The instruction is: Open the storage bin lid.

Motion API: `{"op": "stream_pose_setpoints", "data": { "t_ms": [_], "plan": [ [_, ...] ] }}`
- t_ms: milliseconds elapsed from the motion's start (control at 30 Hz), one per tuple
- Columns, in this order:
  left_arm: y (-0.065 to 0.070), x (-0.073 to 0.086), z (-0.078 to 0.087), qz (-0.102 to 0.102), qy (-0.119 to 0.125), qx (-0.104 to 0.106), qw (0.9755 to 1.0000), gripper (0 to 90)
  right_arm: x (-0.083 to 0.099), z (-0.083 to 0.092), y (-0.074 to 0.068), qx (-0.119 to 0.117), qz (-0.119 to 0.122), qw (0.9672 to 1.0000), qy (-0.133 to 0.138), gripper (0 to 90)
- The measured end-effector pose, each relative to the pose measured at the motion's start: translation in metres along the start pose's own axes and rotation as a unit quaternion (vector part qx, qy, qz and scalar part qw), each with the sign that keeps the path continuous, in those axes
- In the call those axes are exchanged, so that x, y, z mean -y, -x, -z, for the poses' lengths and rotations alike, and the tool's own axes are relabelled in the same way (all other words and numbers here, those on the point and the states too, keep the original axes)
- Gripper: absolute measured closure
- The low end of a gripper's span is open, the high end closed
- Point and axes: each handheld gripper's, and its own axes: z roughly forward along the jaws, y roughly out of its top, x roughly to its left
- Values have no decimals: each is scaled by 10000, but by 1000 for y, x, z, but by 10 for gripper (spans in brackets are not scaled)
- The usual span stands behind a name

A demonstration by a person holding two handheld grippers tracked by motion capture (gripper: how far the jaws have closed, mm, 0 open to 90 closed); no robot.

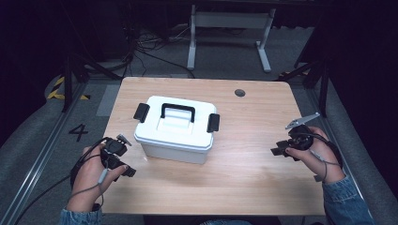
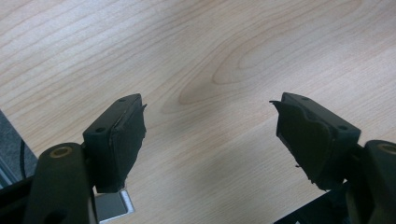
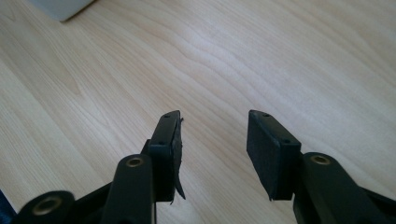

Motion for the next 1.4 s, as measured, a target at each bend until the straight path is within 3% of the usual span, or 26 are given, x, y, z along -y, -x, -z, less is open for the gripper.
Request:
{"op": "stream_pose_setpoints", "data": {
  "t_ms": [67,233,667,967,1400],
  "plan": [
    [0,2,0,-12,-81,15,10000,222,-7,5,-1,36,59,10000,0,554],
    [1,2,3,0,-14,13,10000,224,-20,14,-3,149,157,9998,28,550],
    [2,-3,1,-71,-7,101,9999,221,-43,29,0,385,142,9991,-40,558],
    [2,-7,0,-118,-23,111,9999,221,-58,33,-3,265,86,9996,-89,590],
    [4,3,1,-133,102,169,9997,214,-110,33,-24,39,540,9985,-27,582]
  ]
}}
